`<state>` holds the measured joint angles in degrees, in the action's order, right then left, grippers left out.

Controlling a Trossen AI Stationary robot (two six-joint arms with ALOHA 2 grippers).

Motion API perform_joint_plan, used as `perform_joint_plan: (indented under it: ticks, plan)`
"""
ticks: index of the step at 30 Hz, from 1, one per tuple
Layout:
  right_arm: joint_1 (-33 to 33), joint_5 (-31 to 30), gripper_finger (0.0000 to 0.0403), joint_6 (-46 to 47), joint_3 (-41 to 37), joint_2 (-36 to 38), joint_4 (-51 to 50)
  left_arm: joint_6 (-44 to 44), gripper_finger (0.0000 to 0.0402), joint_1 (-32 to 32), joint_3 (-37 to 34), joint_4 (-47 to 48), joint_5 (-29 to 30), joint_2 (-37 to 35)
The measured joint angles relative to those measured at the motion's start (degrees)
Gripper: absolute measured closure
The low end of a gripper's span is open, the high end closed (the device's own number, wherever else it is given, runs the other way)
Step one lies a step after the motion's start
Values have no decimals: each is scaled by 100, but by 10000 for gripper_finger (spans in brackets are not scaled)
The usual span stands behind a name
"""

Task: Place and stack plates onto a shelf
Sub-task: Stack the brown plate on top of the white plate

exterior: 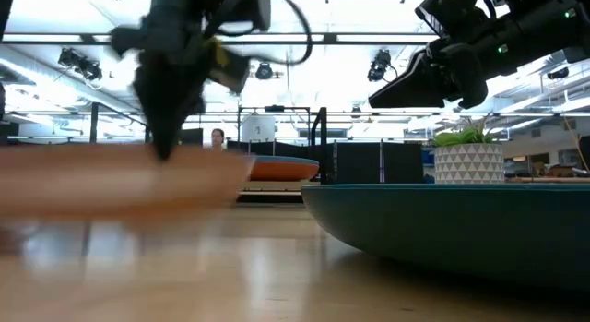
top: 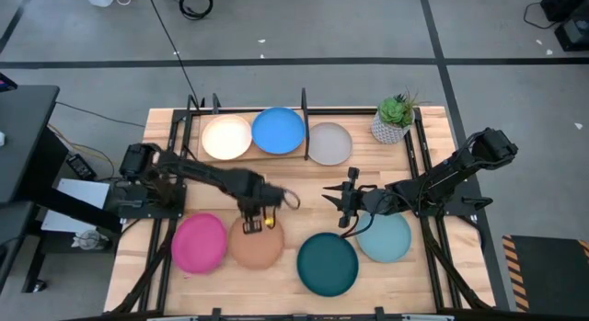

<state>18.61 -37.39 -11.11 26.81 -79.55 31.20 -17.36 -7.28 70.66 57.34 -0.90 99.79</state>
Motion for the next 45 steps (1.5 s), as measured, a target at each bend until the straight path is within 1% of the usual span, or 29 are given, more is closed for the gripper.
perform_joint_plan:
  ticks: [2,7,11,13,18,23,29,32,36,41,45]
  plan:
    - [0,0,296,4,0,0,-14,216,385,270,142,102,8,-191]
    - [0,0,296,44,1,0,-94,775,387,898,173,-61,-34,-576]
    - [0,4,296,82,1,0,-122,1365,387,1535,174,488,311,-855]
    - [0,2,296,88,2,0,-120,1628,387,1969,171,666,511,-1025]
    - [0,4,296,105,2,0,-101,2170,387,3260,171,742,519,-1413]
    - [0,70,296,103,2,0,-92,2648,387,4544,171,798,531,-1423]
    - [0,118,296,99,2,0,-86,3160,387,5662,171,661,491,-1386]
    - [0,117,296,84,2,0,-83,3303,387,6074,171,607,471,-1384]
    - [0,116,296,66,2,0,-73,3337,387,6451,171,465,405,-1384]
    - [0,115,296,63,2,0,-37,3369,387,6721,171,137,425,-1384]
    - [0,116,296,61,2,0,-35,3431,387,6870,171,-46,649,-1382]
